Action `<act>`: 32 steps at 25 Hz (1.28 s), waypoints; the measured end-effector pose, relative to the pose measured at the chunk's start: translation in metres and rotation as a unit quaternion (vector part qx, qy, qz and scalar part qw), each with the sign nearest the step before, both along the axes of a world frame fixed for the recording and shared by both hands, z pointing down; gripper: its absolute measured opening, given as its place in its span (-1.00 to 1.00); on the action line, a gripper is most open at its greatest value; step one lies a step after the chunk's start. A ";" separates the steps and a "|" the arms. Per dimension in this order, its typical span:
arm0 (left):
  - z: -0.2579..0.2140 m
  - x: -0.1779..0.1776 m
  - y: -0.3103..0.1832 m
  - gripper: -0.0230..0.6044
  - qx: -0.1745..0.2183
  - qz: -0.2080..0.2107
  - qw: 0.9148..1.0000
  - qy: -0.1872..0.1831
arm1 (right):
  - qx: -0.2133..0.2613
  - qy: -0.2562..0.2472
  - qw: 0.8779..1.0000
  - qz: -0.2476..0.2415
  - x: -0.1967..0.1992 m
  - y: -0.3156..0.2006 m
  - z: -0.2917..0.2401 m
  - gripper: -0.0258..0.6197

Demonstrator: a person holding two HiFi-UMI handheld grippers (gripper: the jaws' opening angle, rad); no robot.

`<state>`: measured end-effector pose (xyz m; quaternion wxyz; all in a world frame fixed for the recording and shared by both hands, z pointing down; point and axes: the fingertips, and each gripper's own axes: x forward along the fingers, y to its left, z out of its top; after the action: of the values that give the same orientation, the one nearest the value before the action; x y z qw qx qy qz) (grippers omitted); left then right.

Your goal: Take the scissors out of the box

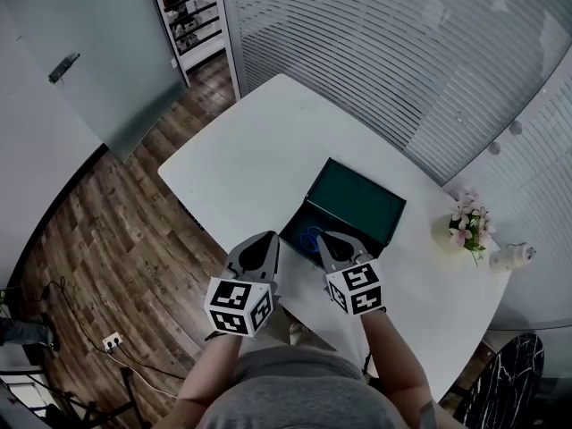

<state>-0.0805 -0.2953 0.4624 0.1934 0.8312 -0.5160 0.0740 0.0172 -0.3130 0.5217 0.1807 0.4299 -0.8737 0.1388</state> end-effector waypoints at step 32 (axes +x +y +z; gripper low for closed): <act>0.039 -0.019 -0.063 -0.91 -0.044 0.026 0.999 -0.001 | -0.217 0.152 0.959 -0.104 -0.020 -0.029 0.118 -0.54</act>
<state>-0.0992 -0.3583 0.5018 0.2273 0.8348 -0.4909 0.1022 -0.0023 -0.3424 0.6395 0.4138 0.3031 -0.8246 0.2387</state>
